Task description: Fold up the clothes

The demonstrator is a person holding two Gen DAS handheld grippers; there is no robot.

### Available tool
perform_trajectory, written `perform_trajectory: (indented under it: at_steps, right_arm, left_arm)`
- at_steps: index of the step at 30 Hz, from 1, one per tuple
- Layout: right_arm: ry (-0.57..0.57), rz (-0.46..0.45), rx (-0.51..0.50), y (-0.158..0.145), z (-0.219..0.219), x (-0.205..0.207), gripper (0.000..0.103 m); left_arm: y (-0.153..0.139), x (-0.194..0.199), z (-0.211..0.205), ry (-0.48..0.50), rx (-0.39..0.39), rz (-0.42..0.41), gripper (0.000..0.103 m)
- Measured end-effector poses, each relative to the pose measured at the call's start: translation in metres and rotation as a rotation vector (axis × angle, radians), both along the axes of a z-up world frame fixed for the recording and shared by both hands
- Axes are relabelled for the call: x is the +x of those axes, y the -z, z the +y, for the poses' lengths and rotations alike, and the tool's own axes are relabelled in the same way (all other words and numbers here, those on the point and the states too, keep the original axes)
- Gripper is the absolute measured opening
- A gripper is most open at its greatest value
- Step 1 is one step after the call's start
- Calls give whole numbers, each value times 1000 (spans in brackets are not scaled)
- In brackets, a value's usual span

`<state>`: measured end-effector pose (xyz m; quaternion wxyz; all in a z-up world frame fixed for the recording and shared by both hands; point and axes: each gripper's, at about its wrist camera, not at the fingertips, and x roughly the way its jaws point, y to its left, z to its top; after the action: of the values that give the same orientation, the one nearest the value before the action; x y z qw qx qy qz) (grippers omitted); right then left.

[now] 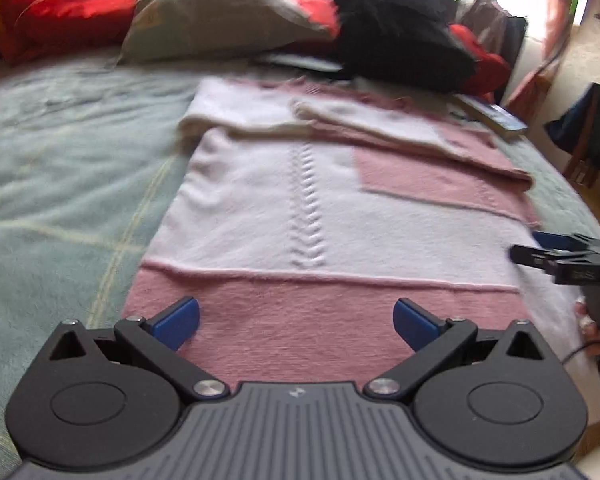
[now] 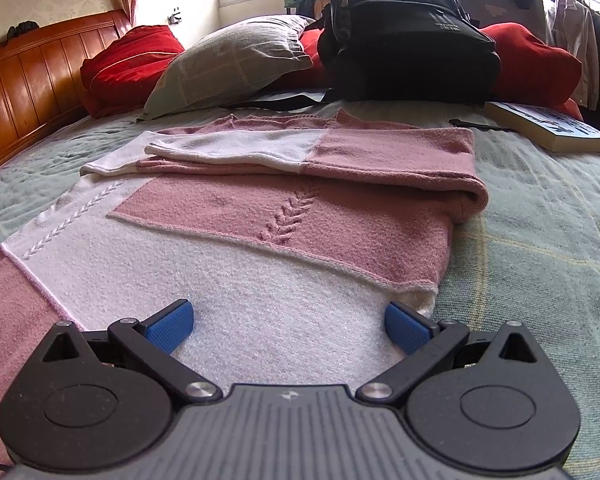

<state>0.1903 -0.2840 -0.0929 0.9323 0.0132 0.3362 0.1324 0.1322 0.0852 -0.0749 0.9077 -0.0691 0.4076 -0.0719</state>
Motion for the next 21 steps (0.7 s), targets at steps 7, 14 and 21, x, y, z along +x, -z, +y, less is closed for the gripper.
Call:
perform_trajectory:
  at_steps: [7, 14, 21]
  right_arm:
    - [1, -2, -8, 0, 0, 0, 103]
    - [5, 18, -53, -5, 7, 0, 103]
    - [13, 20, -90, -28, 12, -19, 103]
  left_arm:
    - [-12, -16, 14, -30, 7, -13, 102]
    - [-34, -33, -3, 21, 3, -83, 102]
    - [-6, -49, -16, 58, 0, -42, 102]
